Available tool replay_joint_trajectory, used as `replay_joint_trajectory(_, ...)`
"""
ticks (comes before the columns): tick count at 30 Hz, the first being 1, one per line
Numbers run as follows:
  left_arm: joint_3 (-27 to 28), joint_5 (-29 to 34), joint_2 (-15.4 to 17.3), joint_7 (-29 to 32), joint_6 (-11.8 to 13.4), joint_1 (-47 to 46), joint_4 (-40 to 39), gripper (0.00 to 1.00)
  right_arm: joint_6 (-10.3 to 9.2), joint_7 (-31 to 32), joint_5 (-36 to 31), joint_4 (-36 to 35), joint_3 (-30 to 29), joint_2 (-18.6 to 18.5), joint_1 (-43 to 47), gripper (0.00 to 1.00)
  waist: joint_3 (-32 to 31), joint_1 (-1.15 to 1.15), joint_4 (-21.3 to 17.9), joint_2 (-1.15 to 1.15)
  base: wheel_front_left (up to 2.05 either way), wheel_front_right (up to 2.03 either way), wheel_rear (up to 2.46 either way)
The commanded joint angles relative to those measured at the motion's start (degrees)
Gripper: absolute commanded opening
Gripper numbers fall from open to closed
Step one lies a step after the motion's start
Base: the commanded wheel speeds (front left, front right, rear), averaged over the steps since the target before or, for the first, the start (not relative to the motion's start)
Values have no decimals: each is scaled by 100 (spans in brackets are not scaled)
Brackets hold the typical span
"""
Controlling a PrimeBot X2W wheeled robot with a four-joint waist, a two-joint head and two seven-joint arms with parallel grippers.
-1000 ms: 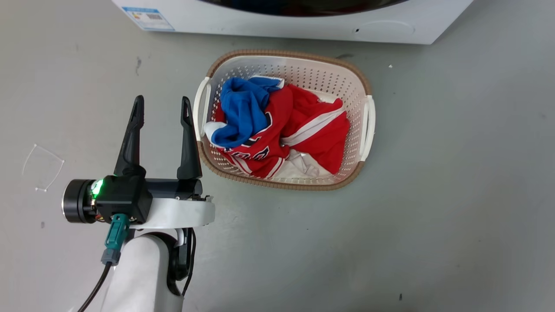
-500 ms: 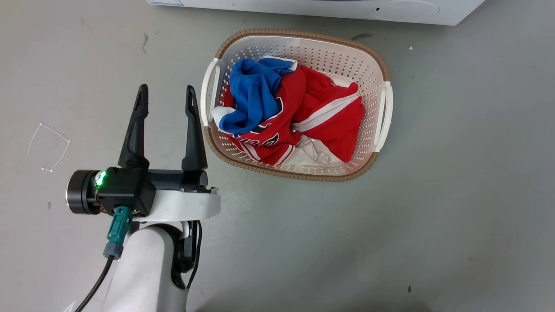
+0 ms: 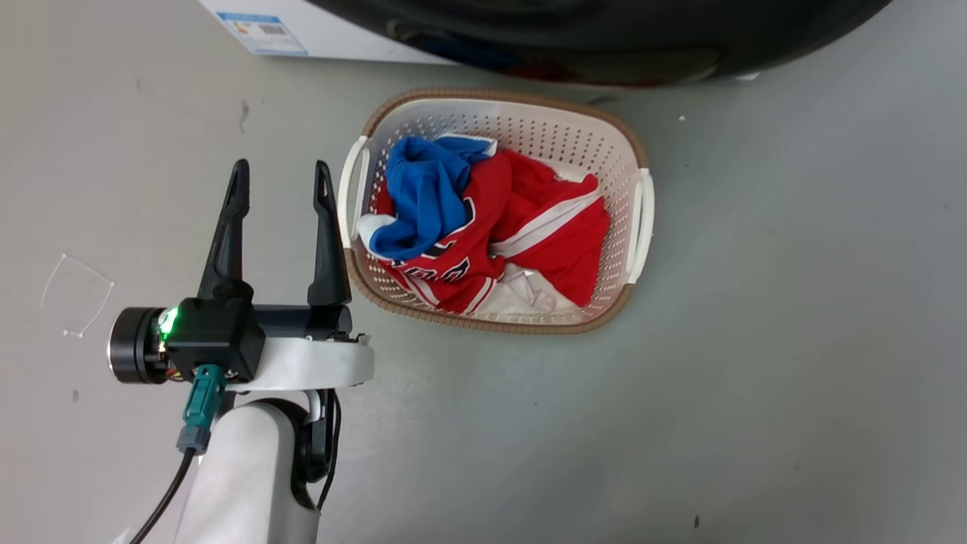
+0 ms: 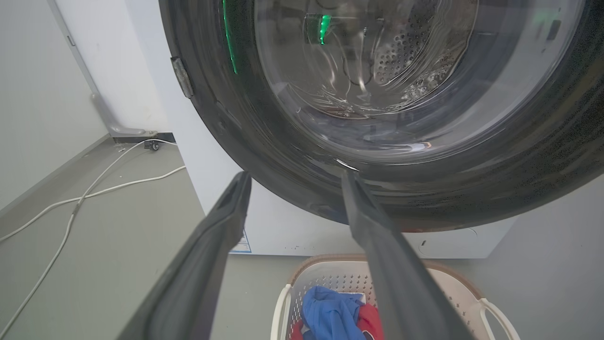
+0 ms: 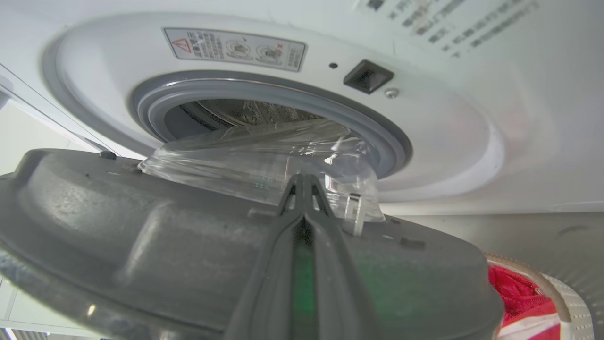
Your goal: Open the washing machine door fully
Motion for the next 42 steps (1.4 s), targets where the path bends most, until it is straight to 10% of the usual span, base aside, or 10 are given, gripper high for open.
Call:
replay_joint_trajectory(1,20,32,-5,-14,-9,70,16,100,5,85,52,-102,109,187,167,0,-105,0,-76,0,0,0,0)
replay_joint_trajectory(42,12,167,-5,-14,-144,1072,327,100,9,1002,591,-2591,1139,979,3872,0,-1773,0,-129,0,0,0,0)
